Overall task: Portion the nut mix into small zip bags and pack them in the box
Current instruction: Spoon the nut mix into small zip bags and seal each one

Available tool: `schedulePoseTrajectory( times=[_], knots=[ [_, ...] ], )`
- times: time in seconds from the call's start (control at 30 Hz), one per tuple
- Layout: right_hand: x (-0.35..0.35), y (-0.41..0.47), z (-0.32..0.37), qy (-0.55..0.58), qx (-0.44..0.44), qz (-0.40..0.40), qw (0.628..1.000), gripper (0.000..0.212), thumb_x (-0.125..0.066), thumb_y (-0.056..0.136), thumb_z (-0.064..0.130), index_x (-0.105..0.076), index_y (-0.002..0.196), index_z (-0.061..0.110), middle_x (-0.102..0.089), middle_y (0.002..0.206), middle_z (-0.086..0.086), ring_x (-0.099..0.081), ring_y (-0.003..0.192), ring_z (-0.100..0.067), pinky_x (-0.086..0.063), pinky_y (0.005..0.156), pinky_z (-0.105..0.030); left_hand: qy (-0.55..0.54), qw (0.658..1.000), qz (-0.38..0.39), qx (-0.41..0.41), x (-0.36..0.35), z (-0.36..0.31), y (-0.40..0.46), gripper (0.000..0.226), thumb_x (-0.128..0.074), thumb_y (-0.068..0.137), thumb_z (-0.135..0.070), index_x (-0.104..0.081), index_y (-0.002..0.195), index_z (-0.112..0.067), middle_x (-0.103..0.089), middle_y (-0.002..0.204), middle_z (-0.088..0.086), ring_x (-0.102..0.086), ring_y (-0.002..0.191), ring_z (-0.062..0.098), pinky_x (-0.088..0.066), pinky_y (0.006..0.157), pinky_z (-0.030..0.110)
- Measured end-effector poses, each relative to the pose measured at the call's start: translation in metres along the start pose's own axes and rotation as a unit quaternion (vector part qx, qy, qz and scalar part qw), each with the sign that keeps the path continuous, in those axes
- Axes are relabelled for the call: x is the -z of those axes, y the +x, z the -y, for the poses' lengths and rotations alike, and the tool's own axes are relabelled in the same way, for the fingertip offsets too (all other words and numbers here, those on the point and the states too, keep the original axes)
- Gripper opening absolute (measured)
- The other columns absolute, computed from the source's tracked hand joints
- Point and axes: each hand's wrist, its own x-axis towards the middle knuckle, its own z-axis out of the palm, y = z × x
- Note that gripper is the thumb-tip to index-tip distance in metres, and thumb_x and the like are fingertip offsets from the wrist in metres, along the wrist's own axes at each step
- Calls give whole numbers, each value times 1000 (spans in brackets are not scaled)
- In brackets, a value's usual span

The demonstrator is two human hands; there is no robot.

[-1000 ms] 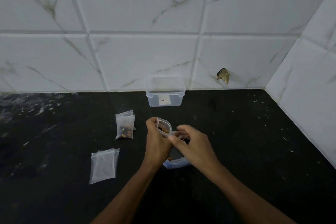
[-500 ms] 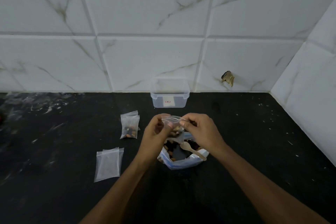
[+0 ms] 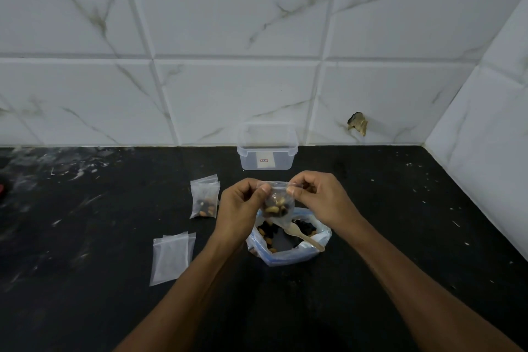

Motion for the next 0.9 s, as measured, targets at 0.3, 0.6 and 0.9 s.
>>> schedulePoseTrajectory(
  times=[0.3, 0.6, 0.9],
  knots=[
    [-3, 4, 7, -12, 30, 6, 999, 8, -67, 86, 9, -72, 88, 15, -68, 80, 7, -62, 76, -1, -48, 69, -14, 32, 999, 39, -17, -1, -7, 1, 9, -62, 92, -6, -68, 94, -14, -72, 88, 5, -70, 84, 15, -58, 73, 27],
    [3, 2, 9, 31, -12, 21, 999, 11, -68, 87, 11, -70, 93, 20, -70, 86, 1, -67, 81, -10, -57, 75, -24, 79, 996, 29, -24, 4, -14, 3, 14, -62, 93, -7, -68, 87, -19, -71, 82, 4, -69, 78, 13, -58, 70, 25],
    [5, -1, 12, -8, -3, 6, 1000, 7, -66, 88, 11, -71, 89, 16, -68, 79, 4, -61, 71, 1, -51, 69, -14, 63, 996, 63, -14, 7, -21, 3, 9, -63, 91, -4, -66, 92, -12, -70, 87, 10, -69, 80, 18, -59, 72, 26]
  ],
)
